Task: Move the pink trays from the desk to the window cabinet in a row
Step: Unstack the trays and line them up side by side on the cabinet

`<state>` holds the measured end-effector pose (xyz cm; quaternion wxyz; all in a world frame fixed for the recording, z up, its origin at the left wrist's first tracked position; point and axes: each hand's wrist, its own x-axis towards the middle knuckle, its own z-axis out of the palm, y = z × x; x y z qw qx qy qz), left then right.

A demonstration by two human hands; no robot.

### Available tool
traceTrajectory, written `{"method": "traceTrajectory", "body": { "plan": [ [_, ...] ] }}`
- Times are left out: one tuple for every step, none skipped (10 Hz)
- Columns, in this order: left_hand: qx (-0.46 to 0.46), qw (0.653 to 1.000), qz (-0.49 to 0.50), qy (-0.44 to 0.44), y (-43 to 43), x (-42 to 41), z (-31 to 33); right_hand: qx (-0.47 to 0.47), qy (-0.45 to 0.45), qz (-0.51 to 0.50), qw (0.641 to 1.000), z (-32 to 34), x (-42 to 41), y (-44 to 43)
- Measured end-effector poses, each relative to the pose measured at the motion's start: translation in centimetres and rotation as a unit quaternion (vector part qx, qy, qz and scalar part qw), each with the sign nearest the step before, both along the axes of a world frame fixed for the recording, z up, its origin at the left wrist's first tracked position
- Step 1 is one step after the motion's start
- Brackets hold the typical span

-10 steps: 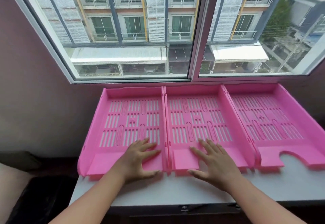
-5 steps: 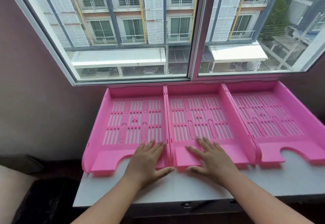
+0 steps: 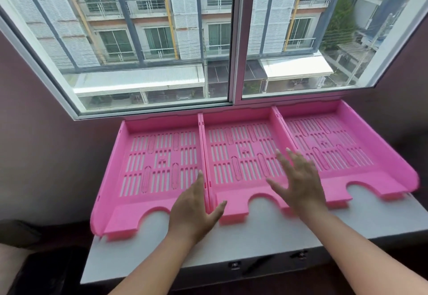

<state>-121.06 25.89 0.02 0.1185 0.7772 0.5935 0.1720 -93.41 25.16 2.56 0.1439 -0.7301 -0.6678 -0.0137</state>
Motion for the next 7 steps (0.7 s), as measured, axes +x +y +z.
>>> {"method": "traceTrajectory", "body": {
  "plan": [
    [-0.004, 0.998, 0.051, -0.026, -0.6, 1.6, -0.2, -0.043, 0.109, -0.137, 0.983, -0.8, 2.5, -0.4],
    [-0.009, 0.996, 0.083, -0.04, -0.8, 2.1, -0.8, -0.095, 0.211, -0.125, 0.965, -1.5, 3.4, -0.6],
    [-0.01, 0.994, 0.099, -0.045, -0.8, 2.2, -1.0, -0.095, 0.262, -0.117, 0.953, -1.5, 4.1, -0.4],
    [-0.001, 0.993, 0.107, -0.043, -0.9, 2.4, -1.1, -0.099, 0.256, -0.111, 0.955, -1.7, 4.3, -0.4],
    [0.012, 0.994, 0.107, -0.035, -0.9, 2.4, -0.9, -0.156, 0.233, -0.084, 0.956, -1.3, 4.6, -0.2],
    [0.023, 0.995, 0.097, -0.014, -1.4, 2.1, -0.3, -0.195, 0.256, -0.038, 0.946, -0.4, 5.6, -0.5],
    [0.037, 0.993, 0.108, 0.039, -3.3, 0.3, -0.4, -0.143, 0.211, -0.027, 0.967, -0.1, 7.2, -2.6]
  ]
}}
